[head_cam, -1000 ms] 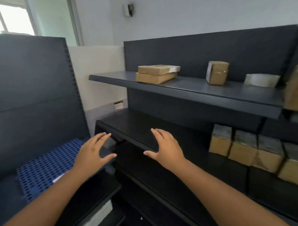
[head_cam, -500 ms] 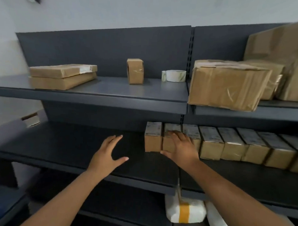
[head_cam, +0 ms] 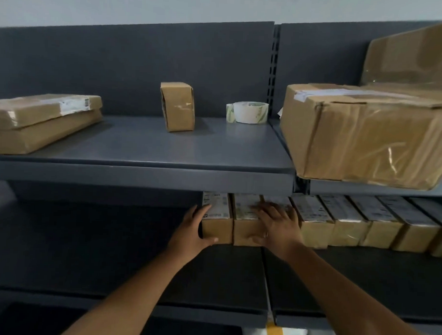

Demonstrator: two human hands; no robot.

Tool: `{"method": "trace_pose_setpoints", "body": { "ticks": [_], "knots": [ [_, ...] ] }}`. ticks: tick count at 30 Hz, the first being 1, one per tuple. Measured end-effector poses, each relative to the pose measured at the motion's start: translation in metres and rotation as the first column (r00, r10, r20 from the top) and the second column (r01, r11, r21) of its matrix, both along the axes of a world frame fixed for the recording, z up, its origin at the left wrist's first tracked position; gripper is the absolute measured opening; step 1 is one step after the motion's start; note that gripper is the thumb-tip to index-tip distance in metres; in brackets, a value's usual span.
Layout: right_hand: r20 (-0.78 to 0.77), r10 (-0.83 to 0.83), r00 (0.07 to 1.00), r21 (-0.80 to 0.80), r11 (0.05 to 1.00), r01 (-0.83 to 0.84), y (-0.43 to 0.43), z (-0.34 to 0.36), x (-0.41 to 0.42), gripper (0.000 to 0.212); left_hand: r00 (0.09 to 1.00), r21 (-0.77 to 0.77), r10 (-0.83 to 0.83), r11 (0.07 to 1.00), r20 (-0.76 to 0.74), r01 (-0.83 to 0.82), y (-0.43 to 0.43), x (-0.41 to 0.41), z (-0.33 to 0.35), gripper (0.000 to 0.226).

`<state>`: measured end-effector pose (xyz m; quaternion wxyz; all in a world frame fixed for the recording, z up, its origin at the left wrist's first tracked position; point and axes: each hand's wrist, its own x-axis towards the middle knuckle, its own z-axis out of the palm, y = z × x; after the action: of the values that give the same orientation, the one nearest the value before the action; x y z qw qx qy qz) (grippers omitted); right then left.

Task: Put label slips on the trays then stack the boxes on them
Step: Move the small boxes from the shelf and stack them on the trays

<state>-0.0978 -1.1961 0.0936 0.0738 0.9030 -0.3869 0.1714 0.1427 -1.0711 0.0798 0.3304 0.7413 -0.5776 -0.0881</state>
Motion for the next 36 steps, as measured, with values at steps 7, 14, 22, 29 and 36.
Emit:
{"method": "trace_pose_setpoints", "body": {
  "ticks": [7,14,22,29,36],
  "knots": [
    [0.029,0.003,1.000,-0.025,1.000,-0.002,-0.003,0.001,0.001,0.079,0.999,-0.073,-0.010,0.997,-0.051,0.006,-0.016,-0.003,-0.009,0.081],
    [0.019,0.038,0.999,-0.052,0.998,-0.037,0.002,0.005,-0.004,0.078,0.997,-0.083,-0.001,0.997,-0.071,-0.005,-0.002,-0.008,-0.007,0.078],
    [0.107,0.152,0.983,-0.124,0.983,-0.138,0.026,0.023,-0.009,0.077,0.996,-0.144,0.091,0.985,-0.018,-0.093,0.053,-0.016,0.009,0.080],
    [0.147,0.349,0.925,-0.177,0.930,-0.323,0.078,0.041,0.025,0.078,0.953,-0.185,0.304,0.936,-0.008,-0.301,0.152,-0.001,0.026,0.081],
    [0.174,0.577,0.798,-0.140,0.817,-0.560,0.159,0.048,0.097,0.078,0.822,-0.221,0.569,0.801,-0.012,-0.557,0.295,0.019,0.043,0.078]
  ]
}}
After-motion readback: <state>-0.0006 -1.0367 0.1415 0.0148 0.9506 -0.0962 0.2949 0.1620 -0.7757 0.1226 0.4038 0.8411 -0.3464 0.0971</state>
